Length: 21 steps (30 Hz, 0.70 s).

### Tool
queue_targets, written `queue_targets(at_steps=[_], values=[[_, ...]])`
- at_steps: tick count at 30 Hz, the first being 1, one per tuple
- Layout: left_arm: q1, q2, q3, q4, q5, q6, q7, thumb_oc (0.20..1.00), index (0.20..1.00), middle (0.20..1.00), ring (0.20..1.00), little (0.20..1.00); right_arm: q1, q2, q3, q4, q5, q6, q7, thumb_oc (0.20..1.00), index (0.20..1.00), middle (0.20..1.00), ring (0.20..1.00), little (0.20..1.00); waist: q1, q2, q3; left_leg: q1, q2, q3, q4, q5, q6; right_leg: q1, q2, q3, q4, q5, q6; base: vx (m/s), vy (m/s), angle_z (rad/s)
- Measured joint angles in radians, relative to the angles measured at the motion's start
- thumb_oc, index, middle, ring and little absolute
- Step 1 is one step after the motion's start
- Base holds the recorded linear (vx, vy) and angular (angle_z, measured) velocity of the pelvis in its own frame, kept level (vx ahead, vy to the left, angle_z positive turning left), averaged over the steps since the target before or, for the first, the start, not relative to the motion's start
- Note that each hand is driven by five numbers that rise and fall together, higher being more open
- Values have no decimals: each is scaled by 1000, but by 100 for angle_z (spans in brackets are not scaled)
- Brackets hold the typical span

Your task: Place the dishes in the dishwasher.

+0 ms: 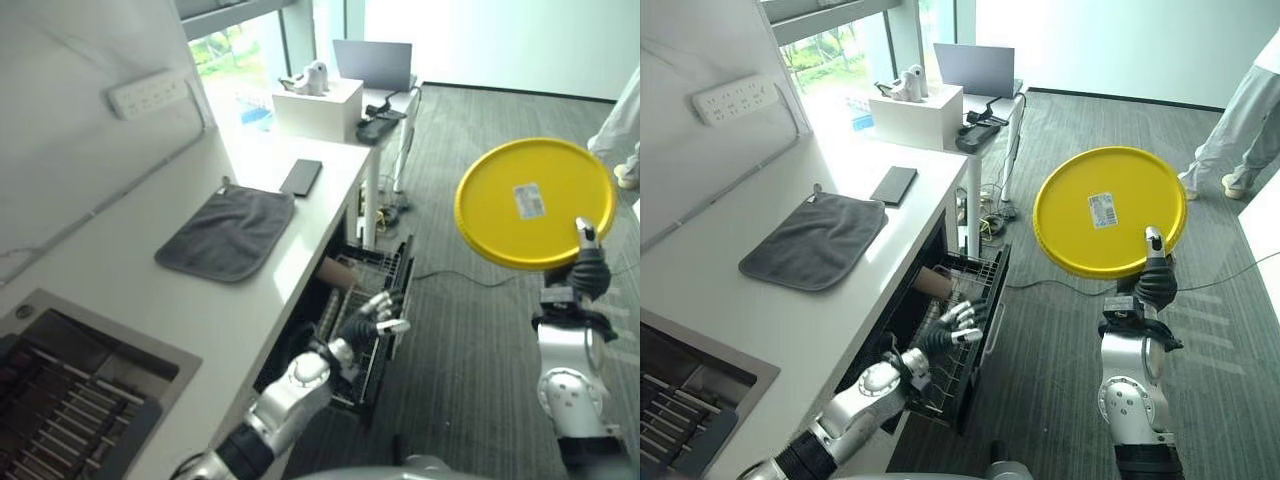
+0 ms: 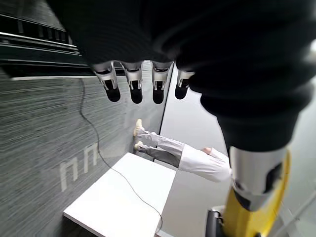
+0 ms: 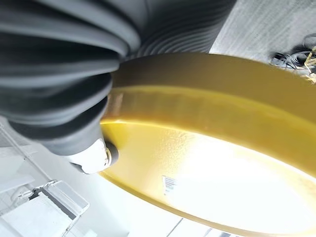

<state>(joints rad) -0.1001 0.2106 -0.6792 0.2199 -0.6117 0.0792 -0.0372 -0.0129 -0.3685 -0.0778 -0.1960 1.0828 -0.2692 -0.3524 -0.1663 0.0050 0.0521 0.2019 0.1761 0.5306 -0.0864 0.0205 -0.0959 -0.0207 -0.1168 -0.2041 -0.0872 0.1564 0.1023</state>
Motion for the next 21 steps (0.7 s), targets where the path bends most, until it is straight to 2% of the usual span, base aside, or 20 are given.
queue_targets(at_steps=[2,3,4,6,10,12,15,16,18,19,21], values=[[14,-9,0,42,3,-2,5,1000,1000,1000,1000,1000,-8,-6,12,0,0,0,0,200,200,200,200,200,2,-2,2,-3,2,-1,0,-4,6,-3,0,-1,0,0,0,43,-30,3],[26,-19,0,147,6,-10,9,1000,1000,1000,1000,1000,-9,-29,31,2,1,1,3,200,200,200,200,200,6,-6,4,-5,2,-3,0,-5,4,-3,-1,-2,0,-2,-4,43,-17,3],[31,-22,-1,169,8,-10,13,1000,1000,1000,1000,1000,-9,-34,33,2,1,3,7,200,200,200,200,200,6,-10,6,-6,2,-3,0,-5,4,-4,-1,-2,0,-2,-4,37,-11,3],[73,-19,-8,264,91,-13,22,1000,1000,1000,1000,1000,-9,-37,31,12,9,4,32,200,200,200,200,200,6,-15,10,-7,5,-3,0,-5,4,-6,-2,-2,0,-4,-7,41,-11,0],[120,-32,24,444,165,-47,41,1000,1000,1000,1000,1000,-9,-38,31,39,39,7,42,200,200,200,200,200,9,-25,16,-17,8,-7,0,-5,4,-6,-7,-10,0,-5,-9,72,2,4],[128,-33,32,478,182,-58,47,1000,1000,1000,1000,1000,-10,-41,30,39,39,13,42,200,200,200,200,200,10,-26,15,-21,9,-14,0,-5,4,-6,-7,-18,0,-5,-8,36,8,14],[142,-22,53,524,242,-107,67,1000,1000,1000,1000,1000,-11,-63,28,39,51,32,54,200,200,200,200,200,34,-33,20,-25,11,-29,0,2,-4,-6,-1,-29,0,-1,-3,65,30,11],[152,-17,80,529,275,-151,79,1000,1000,1000,1000,1000,-13,-64,29,40,59,38,62,200,200,200,200,200,53,-32,23,-25,15,-33,0,1,-3,1,-6,-35,0,-4,-5,64,44,7],[166,-10,121,526,338,-235,120,1000,1000,1000,1000,1000,-13,-67,26,40,60,40,62,200,200,200,200,200,56,-35,28,-27,17,-60,0,2,-4,13,-6,-61,0,-11,-2,68,68,32],[174,0,153,527,372,-265,141,1000,1000,1000,1000,1000,-14,-69,26,40,60,42,65,200,200,200,200,200,78,-34,29,-28,19,-69,0,2,-4,17,-6,-71,0,-15,-3,84,86,36],[178,16,180,533,399,-282,157,1000,1000,1000,1000,1000,-15,-69,26,41,60,46,75,200,200,200,200,200,99,-29,32,-29,20,-85,0,2,-4,27,-8,-84,0,-22,-2,59,53,22]])
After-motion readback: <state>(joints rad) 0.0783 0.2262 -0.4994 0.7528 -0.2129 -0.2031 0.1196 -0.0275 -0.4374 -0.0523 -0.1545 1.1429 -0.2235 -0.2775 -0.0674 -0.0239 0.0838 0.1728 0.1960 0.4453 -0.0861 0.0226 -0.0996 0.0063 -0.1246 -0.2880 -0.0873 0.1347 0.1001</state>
